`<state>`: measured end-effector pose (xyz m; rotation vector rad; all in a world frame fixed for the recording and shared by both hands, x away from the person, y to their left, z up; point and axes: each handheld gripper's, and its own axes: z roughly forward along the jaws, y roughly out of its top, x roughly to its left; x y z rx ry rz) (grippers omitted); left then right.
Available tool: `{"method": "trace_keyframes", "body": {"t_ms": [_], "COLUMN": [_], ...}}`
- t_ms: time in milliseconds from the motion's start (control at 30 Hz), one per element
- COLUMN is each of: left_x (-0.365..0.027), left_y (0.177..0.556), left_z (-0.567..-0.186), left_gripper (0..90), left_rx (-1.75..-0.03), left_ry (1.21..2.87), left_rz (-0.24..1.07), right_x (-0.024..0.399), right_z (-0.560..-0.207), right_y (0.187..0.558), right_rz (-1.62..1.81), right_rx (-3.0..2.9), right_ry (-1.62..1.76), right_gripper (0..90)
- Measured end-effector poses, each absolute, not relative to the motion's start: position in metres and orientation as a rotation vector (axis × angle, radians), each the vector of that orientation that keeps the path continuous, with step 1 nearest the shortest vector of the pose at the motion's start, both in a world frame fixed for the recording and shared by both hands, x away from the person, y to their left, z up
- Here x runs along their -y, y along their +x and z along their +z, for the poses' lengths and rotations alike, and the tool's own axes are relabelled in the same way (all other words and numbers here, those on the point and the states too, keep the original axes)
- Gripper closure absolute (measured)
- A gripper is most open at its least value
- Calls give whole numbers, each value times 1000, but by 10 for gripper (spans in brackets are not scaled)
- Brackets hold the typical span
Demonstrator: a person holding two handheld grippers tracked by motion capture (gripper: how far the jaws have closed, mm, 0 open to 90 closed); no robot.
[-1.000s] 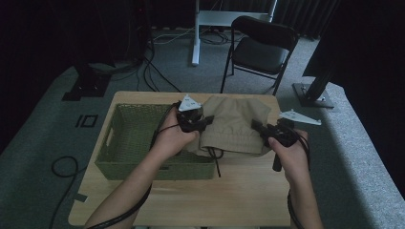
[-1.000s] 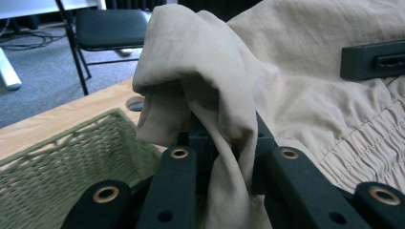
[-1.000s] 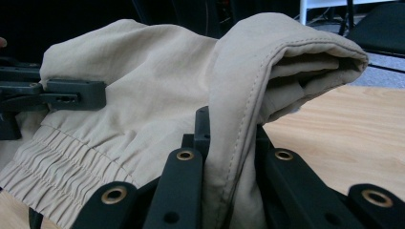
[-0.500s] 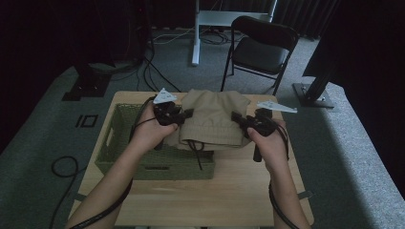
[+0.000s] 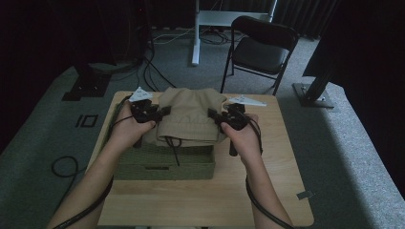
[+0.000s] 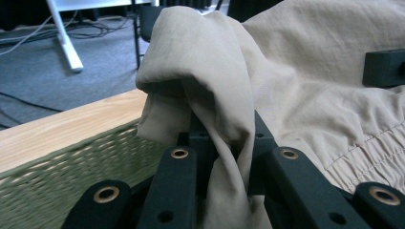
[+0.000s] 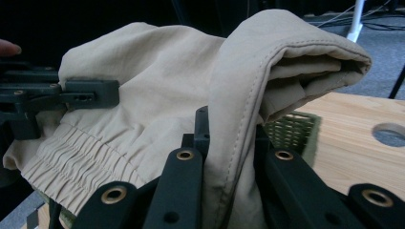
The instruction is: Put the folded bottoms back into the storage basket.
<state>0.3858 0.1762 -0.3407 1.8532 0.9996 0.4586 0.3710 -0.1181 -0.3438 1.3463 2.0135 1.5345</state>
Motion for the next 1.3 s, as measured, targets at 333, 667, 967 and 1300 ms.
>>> {"method": "trace_keyframes", "body": {"t_ms": [333,667,967,1300], "left_x": [-207,-226,-235,-240], "left_y": [394,405,412,416], "left_z": [-353,-384,-423,-449], "left_gripper": [801,801,801,800], "left_rx": [-1049,-1154,-1241,-1319], "left_ry": [1827,1845,1869,1906], "left_rz": [482,471,445,408], "right_x": [85,58,38,24], "right_z": [-353,-380,-419,-448], "right_y": [385,399,409,415], "right_rz": [1538,1506,1444,1342], "right_rx": [-2038,-2081,-2131,-2190], "right_ry": [1326,1367,1420,1471], "right_gripper": [815,815,815,815]}}
